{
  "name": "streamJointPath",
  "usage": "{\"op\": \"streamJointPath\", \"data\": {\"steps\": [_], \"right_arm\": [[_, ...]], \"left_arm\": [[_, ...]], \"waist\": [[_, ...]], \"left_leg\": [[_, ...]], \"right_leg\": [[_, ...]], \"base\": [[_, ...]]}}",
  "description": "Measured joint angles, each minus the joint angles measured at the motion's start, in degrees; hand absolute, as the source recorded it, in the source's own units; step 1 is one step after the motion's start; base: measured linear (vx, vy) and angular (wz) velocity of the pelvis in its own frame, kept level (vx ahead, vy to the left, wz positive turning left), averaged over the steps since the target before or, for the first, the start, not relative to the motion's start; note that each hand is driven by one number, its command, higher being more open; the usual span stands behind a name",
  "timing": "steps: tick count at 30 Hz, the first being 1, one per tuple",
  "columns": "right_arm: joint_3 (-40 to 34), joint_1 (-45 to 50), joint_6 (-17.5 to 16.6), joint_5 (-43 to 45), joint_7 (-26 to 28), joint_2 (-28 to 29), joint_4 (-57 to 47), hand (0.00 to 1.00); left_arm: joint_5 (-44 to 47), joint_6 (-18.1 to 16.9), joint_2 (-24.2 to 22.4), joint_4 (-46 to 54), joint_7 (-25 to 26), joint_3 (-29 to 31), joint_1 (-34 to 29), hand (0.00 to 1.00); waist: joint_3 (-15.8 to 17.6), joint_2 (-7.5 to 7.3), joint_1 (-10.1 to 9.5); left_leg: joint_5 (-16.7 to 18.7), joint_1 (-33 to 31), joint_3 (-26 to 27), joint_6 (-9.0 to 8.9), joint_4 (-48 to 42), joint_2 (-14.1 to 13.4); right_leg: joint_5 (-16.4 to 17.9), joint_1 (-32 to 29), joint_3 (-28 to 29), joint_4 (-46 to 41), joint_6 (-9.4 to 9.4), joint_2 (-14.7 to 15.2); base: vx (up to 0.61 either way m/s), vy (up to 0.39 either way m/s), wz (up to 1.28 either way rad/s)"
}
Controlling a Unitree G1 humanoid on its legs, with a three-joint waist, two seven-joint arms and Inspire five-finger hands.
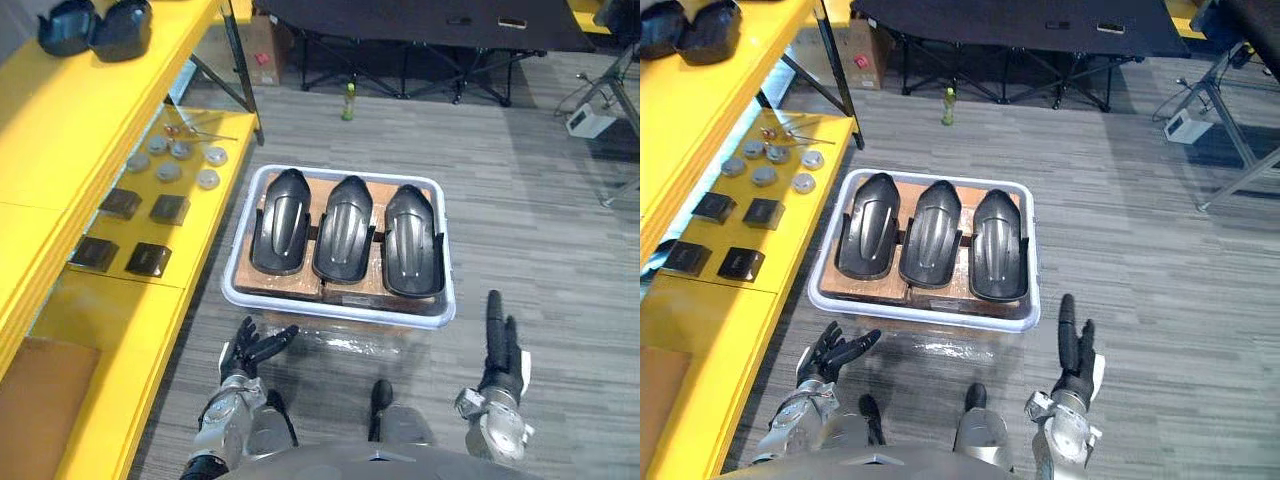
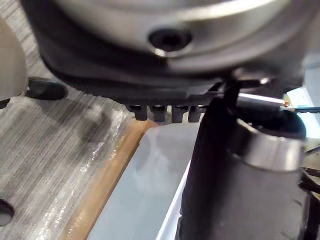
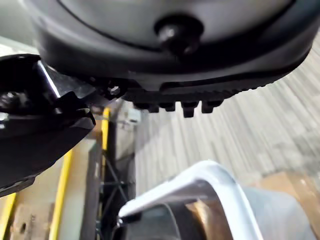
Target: Walk over and take three plastic housings, then place them on the shelf
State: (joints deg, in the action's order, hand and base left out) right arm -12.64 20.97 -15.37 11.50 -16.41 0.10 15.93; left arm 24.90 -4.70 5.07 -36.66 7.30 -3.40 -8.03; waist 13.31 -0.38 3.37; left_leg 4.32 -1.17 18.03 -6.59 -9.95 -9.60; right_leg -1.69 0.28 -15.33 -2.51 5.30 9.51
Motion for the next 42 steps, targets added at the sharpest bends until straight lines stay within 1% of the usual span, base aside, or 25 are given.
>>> {"op": "streamJointPath", "data": {"steps": [3, 4, 6, 8, 11, 13, 14, 15, 16, 17, 18, 19, 20, 21, 23, 24, 26, 27, 28, 30, 31, 34, 36, 42], "right_arm": [[-1.9, 2.6, -1.0, -1.1, 0.2, 0.5, -0.1, 1.0], [-2.2, 4.0, -1.6, -2.0, 0.4, 0.5, -0.1, 1.0], [-2.3, 4.4, -2.1, -2.0, 0.8, 0.6, -0.1, 1.0], [-2.3, 3.9, -2.6, -2.0, 1.1, 0.5, -0.2, 1.0], [-2.3, 1.6, -2.3, -2.3, 1.0, 0.3, -0.5, 1.0], [-2.7, -0.8, -0.8, -4.5, -0.6, -0.8, -0.5, 1.0], [-3.1, -3.3, 0.6, -4.4, -1.9, -2.2, -0.5, 1.0], [-4.3, -7.0, 1.7, -4.3, -3.0, -3.6, 0.2, 1.0], [-4.9, -9.0, 2.1, -4.3, -3.6, -4.5, 0.8, 1.0], [-6.1, -13.0, 2.8, -4.2, -4.7, -6.5, 2.7, 1.0], [-7.2, -16.6, 3.8, -4.2, -6.0, -8.8, 4.4, 1.0], [-7.7, -18.1, 4.4, -4.1, -6.6, -9.9, 4.9, 1.0], [-8.1, -20.9, 5.4, -3.9, -7.3, -12.2, 6.2, 1.0], [-8.1, -23.7, 6.5, -3.8, -7.7, -14.4, 7.3, 1.0], [-8.1, -27.4, 7.4, -3.8, -8.0, -16.6, 9.0, 1.0], [-8.1, -31.2, 8.9, -3.9, -8.2, -18.1, 10.3, 1.0], [-8.1, -34.1, 10.3, -4.0, -8.3, -19.4, 11.6, 1.0], [-7.9, -35.5, 11.3, -4.1, -8.3, -20.9, 12.7, 1.0], [-7.3, -37.1, 12.4, -4.2, -8.2, -22.1, 14.1, 1.0], [-6.1, -39.0, 13.5, -4.3, -7.7, -23.4, 15.9, 1.0], [-5.0, -40.3, 14.2, -4.5, -7.1, -25.1, 17.4, 1.0], [-3.4, -42.5, 16.1, -6.6, -5.8, -28.6, 19.9, 1.0], [-1.9, -45.1, 17.8, -9.0, -4.8, -31.9, 22.7, 1.0], [0.9, -48.9, 21.0, -11.2, -1.6, -35.6, 27.2, 1.0]], "left_arm": [[0.0, 0.1, 0.0, -1.3, 0.7, 2.3, -2.6, 1.0], [-0.1, 0.1, 0.0, -2.2, 0.8, 3.8, -3.4, 1.0], [-0.3, 0.1, 0.0, -3.1, 0.7, 4.5, -4.3, 1.0], [-0.9, 0.1, -0.1, -4.0, 0.7, 5.2, -5.7, 1.0], [-0.8, -0.2, -0.5, -4.3, -0.1, 6.5, -7.6, 1.0], [-1.1, -0.4, -0.2, -4.3, -0.4, 6.5, -7.8, 1.0], [-1.3, -0.8, -0.2, -4.2, -0.7, 6.5, -7.7, 1.0], [-1.4, -1.2, 0.0, -4.0, -1.3, 6.5, -7.7, 1.0], [-1.4, -1.4, 0.0, -3.8, -1.5, 6.5, -7.6, 1.0], [-1.4, -1.6, 0.3, -3.4, -1.6, 6.4, -7.5, 1.0], [-1.3, -1.6, 0.6, -3.2, -1.7, 6.4, -6.7, 1.0], [-1.3, -1.6, 0.6, -3.2, -1.7, 6.4, -6.1, 1.0], [-1.3, -1.6, 0.6, -3.1, -1.7, 6.4, -5.2, 1.0], [-1.2, -1.5, 0.7, -2.1, -1.7, 6.1, -4.7, 1.0], [-1.2, -1.6, 0.7, -0.5, -1.8, 6.0, -4.2, 1.0], [-0.9, -1.5, 0.7, -0.1, -1.8, 6.0, -3.0, 1.0], [-0.7, -1.5, 0.8, 0.9, -1.8, 5.9, -2.1, 1.0], [-0.6, -1.5, 1.1, 1.3, -1.8, 5.4, -1.2, 1.0], [-0.5, -1.5, 1.6, 1.3, -1.8, 4.9, -0.7, 1.0], [-0.1, -1.5, 2.3, 1.3, -1.8, 4.2, -0.7, 1.0], [0.0, -1.5, 2.4, 1.3, -1.8, 4.1, -0.6, 1.0], [0.1, -1.6, 2.6, 1.3, -1.8, 3.7, -0.1, 1.0], [0.5, -1.6, 2.6, 1.1, -1.9, 3.5, 0.8, 1.0], [1.7, -1.7, 3.2, 1.2, -1.8, 2.1, 1.0, 1.0]], "waist": [[-0.2, -0.5, 0.21], [-0.2, -0.55, 0.3], [-0.2, -0.58, 0.19], [-0.3, -0.62, -0.01], [-0.5, -1.07, -0.49], [-0.6, -1.16, -1.07], [-0.5, -1.38, -1.65], [-0.5, -1.28, -1.82], [-0.4, -1.37, -1.83], [0.0, -1.65, -2.07], [1.1, -1.72, -3.06], [1.8, -1.81, -3.45], [3.0, -1.71, -4.14], [4.4, -1.62, -4.67], [6.3, -1.46, -5.07], [8.2, -1.26, -5.5], [9.8, -1.19, -5.9], [10.7, -0.94, -6.54], [11.0, -0.97, -6.68], [11.3, -1.02, -6.8], [12.0, -0.82, -7.1], [12.4, -0.29, -7.5], [13.9, 0.27, -7.81], [14.0, 0.38, -7.74]], "left_leg": [[0.0, 2.6, 1.2, 0.0, 1.4, 0.3], [0.0, 3.0, 1.1, 0.0, 1.5, 0.3], [0.0, 3.0, 0.9, 0.0, 1.7, 0.2], [0.0, 3.3, 0.8, -0.02, 2.2, 0.3], [-0.3, 3.4, -0.2, -0.08, 2.4, 0.6], [-0.8, 2.8, -1.0, 0.07, 3.2, 1.0], [-1.2, 1.6, -1.5, 0.32, 3.3, 1.1], [-1.5, -0.1, -2.4, 0.55, 3.3, 1.3], [-1.7, -1.1, -3.0, 0.73, 3.2, 1.4], [-2.2, -2.6, -4.0, 1.01, 3.1, 1.8], [-2.5, -3.6, -4.6, 1.16, 2.9, 2.0], [-2.6, -4.2, -5.0, 1.27, 2.6, 2.0], [-2.6, -5.9, -5.9, 1.39, 1.2, 1.9], [-2.6, -7.8, -6.7, 1.46, -0.7, 1.9], [-2.2, -10.2, -7.5, 1.93, -3.4, 1.9], [-1.7, -11.9, -8.0, 2.17, -5.6, 1.9], [-1.2, -13.3, -8.5, 2.43, -7.2, 1.9], [-0.8, -14.5, -9.0, 2.6, -8.3, 1.9], [-0.5, -15.6, -9.3, 2.76, -9.1, 2.0], [0.0, -16.4, -9.5, 2.96, -10.0, 2.1], [0.3, -16.5, -9.6, 3.2, -10.2, 2.2], [0.5, -18.3, -10.0, 3.3, -11.1, 2.3], [0.4, -18.7, -10.2, 3.52, -11.1, 2.5], [0.0, -20.2, -10.6, 3.75, -11.1, 2.8]], "right_leg": [[0.0, 1.4, 0.3, 0.0, 0.01, 0.1], [0.0, 1.8, 0.3, 0.0, 0.01, 0.1], [0.0, 1.8, 0.2, 0.0, 0.01, 0.0], [0.0, 1.9, 0.2, 0.0, 0.05, 0.0], [0.6, 2.3, -0.1, 0.0, 0.5, 0.2], [1.0, 2.0, -0.4, -0.2, 0.87, 0.4], [1.0, 1.1, -0.8, -0.3, 0.95, 0.5], [0.9, 0.0, -1.4, -0.2, 1.1, 0.7], [0.9, -0.7, -1.7, -0.2, 1.19, 0.9], [0.7, -1.8, -2.0, -0.3, 1.5, 1.1], [0.5, -2.4, -2.1, -0.3, 1.7, 1.1], [0.4, -2.5, -2.2, -0.3, 1.87, 1.1], [0.0, -3.2, -2.6, -0.6, 2.2, 1.1], [-0.7, -3.7, -3.2, -0.5, 1.8, 1.0], [-1.5, -4.5, -3.6, -0.7, 1.29, 0.9], [-1.8, -5.3, -3.8, -1.5, 1.12, 1.0], [-1.8, -5.9, -3.9, -1.9, 1.12, 1.1], [-1.8, -6.6, -3.9, -2.4, 1.12, 1.2], [-1.8, -7.1, -3.9, -2.5, 1.12, 1.3], [-1.8, -7.5, -3.8, -2.7, 1.12, 1.4], [-1.8, -7.6, -3.8, -3.1, 1.11, 1.5], [-1.6, -9.2, -3.8, -4.1, 0.88, 1.7], [-1.4, -9.7, -3.9, -4.6, 0.78, 2.0], [-1.1, -11.5, -4.0, -5.9, 0.67, 2.4]], "base": [[0.09, 0.037, -0.15], [0.04, 0.009, -0.02], [0.01, 0.0, 0.02], [-0.05, -0.007, 0.0], [-0.11, -0.001, 0.1], [-0.14, 0.002, 0.16], [-0.14, 0.004, 0.26], [-0.14, 0.004, 0.32], [-0.13, 0.024, 0.38], [-0.11, 0.035, 0.36], [-0.09, 0.035, 0.33], [-0.09, 0.014, 0.32], [-0.06, 0.003, 0.32], [-0.06, 0.014, 0.32], [-0.03, 0.048, 0.2], [-0.03, 0.068, 0.14], [-0.02, 0.053, 0.13], [-0.02, 0.062, 0.18], [-0.02, 0.06, 0.12], [0.0, 0.042, 0.04], [-0.01, 0.037, 0.02], [-0.03, 0.036, 0.04], [-0.04, 0.024, 0.06], [-0.02, 0.015, 0.03]]}}
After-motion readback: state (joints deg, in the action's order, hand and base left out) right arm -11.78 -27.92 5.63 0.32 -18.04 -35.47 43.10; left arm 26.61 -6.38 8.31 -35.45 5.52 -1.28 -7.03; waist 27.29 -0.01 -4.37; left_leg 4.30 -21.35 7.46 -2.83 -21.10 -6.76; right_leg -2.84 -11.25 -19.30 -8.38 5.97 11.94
